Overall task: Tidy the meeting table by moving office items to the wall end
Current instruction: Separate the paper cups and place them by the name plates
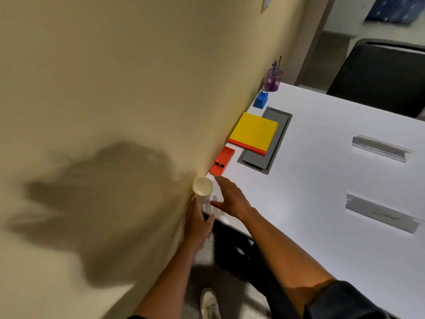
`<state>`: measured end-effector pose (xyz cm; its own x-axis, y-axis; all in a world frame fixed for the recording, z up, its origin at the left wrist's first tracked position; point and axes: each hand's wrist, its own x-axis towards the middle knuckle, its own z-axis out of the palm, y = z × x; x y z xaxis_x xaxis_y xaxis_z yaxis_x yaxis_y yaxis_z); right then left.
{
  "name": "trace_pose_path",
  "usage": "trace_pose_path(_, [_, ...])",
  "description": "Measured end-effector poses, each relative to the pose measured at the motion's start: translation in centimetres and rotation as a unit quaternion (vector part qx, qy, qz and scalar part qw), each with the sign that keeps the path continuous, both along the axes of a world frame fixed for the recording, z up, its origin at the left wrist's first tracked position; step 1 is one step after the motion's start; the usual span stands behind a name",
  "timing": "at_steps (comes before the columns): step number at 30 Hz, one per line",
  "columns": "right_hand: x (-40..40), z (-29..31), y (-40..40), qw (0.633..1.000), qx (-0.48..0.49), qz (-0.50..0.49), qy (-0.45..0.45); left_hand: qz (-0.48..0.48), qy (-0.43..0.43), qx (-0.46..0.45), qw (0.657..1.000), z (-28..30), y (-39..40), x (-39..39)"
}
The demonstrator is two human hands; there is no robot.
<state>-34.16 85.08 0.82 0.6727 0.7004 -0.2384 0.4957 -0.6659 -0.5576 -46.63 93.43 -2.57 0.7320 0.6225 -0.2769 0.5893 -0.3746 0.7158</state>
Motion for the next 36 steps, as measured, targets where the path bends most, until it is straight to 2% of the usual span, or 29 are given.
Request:
trace_pose_path(3, [0.4, -1.2, 1.5, 0.998, 0.028, -0.033, 0.038, 0.047, -0.021, -0.046, 0.998, -1.1, 0.1, 1.2])
trace_pose_path(7, [0.6, -1.8, 3.0, 0.992, 0.077, -0.092, 0.028, 0.085, -0.034, -0.055, 0.994, -1.7, 0.5, 2.5])
trace_pose_path(13, [1.7, -2.3, 5.1, 0.99, 0.047, -0.13, 0.014, 0.116, -0.03, -0.048, 0.992, -2.3, 0.8, 3.7])
trace_pose_path(19, [2.2, -3.1, 5.6, 0.987, 0.037, -0.153, -0.019, 0.176, -0.05, -0.1, 0.978, -3.4, 1.2, 4.9])
trace_pose_path(24, [2.6, -3.3, 5.8, 0.988, 0.024, -0.145, -0.042, 0.204, -0.079, -0.066, 0.974, -3.6, 1.5, 5.6])
trace_pose_path(28, [3.0, -3.3, 5.8, 0.989, 0.014, -0.142, -0.036, 0.194, -0.077, -0.026, 0.978, -3.7, 1.8, 6.2])
trace_pose_path(36, [4.0, -2.0, 5.8, 0.991, 0.002, -0.125, -0.042, 0.189, -0.08, -0.002, 0.979, -3.8, 1.9, 6.6])
